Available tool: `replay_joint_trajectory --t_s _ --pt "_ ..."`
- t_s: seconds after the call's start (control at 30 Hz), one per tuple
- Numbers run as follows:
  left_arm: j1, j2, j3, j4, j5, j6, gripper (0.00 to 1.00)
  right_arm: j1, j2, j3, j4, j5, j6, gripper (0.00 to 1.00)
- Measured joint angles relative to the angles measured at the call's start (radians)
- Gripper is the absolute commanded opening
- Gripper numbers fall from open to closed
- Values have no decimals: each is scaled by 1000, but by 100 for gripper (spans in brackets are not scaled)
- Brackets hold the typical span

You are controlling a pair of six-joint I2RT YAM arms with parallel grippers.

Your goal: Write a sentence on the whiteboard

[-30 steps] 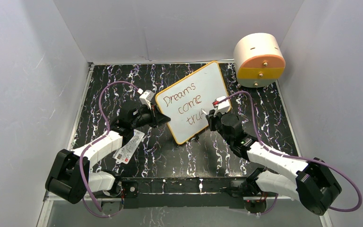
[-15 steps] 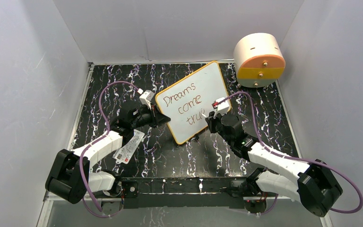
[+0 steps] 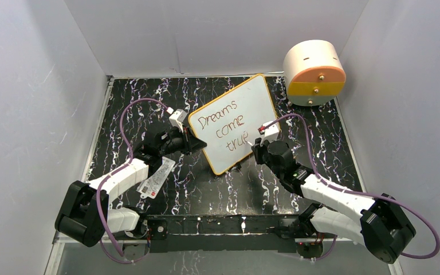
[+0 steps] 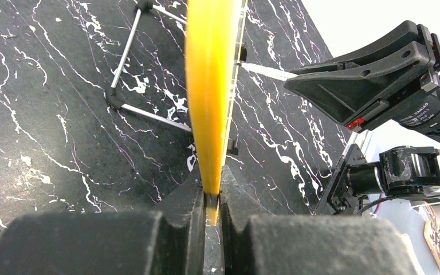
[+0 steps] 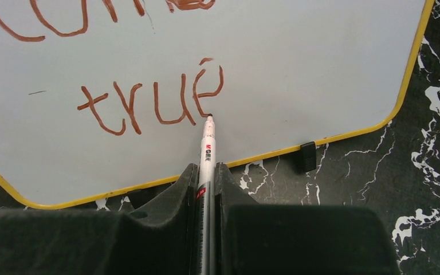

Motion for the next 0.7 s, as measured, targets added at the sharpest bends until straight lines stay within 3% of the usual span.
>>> replay_joint_trajectory --t_s 0.7 --pt "0 0 2 -4 0 0 0 -49 -20 0 14 95 -1 0"
